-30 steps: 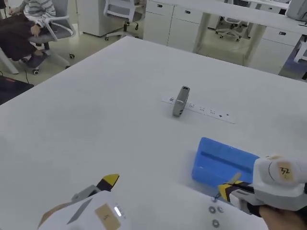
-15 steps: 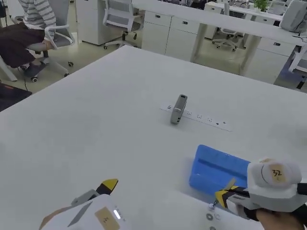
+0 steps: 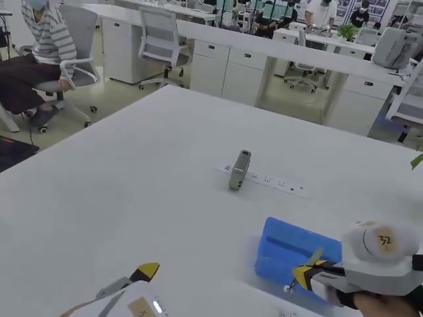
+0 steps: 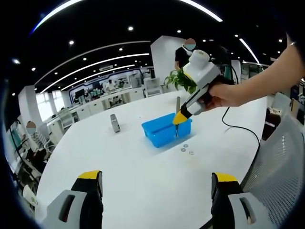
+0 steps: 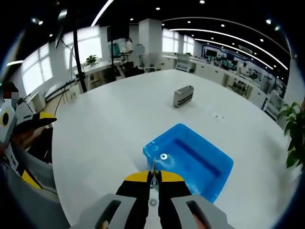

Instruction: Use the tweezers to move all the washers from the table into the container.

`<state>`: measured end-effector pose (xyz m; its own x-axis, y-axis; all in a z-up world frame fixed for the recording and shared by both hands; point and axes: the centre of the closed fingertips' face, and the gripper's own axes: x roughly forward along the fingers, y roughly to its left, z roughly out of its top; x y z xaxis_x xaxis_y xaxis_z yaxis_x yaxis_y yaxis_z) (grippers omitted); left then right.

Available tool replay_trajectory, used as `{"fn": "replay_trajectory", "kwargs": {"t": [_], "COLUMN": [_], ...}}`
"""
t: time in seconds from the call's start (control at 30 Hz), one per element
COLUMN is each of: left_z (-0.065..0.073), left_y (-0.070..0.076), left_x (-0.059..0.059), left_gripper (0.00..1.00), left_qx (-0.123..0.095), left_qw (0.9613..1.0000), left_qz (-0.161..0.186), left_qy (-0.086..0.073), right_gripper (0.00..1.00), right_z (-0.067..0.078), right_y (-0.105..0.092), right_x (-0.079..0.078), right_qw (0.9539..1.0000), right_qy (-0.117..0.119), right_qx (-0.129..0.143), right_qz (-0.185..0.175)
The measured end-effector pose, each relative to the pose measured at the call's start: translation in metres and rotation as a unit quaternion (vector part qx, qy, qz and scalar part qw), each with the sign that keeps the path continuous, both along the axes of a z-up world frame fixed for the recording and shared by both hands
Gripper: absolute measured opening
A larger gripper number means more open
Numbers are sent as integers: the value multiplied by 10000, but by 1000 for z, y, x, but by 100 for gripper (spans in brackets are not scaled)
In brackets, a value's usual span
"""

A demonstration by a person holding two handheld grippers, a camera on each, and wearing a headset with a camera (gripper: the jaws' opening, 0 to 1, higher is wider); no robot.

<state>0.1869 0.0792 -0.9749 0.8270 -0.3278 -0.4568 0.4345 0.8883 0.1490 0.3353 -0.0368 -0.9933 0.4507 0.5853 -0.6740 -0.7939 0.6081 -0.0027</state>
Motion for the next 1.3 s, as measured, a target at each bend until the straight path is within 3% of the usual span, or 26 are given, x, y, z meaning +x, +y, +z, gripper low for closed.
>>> {"fn": "replay_trajectory", "kwargs": {"t": [0.47,0.77,0.93,1.3], "left_z": [-1,-4,-5,-6], "left_y": [1,0,0,1], "left_x": [0,-1,-1,-1], "left_gripper": [97,96,96,96], "left_qx": [-38,22,65,10], "left_qw": [10000,9999,9999,9999], "left_qz": [13,-11,-14,6], "left_qy": [42,103,125,159], "right_gripper": [1,1,1,2], "right_z": [17,10,-2,-16], "right_y": [-3,0,2,12], "right_x": [33,48,53,59], "right_qw": [9993,9988,9986,9973], "right_qy": [-42,-47,33,237], "right_qx": [257,261,113,134], "right_qz": [-271,-406,-522,-689]}}
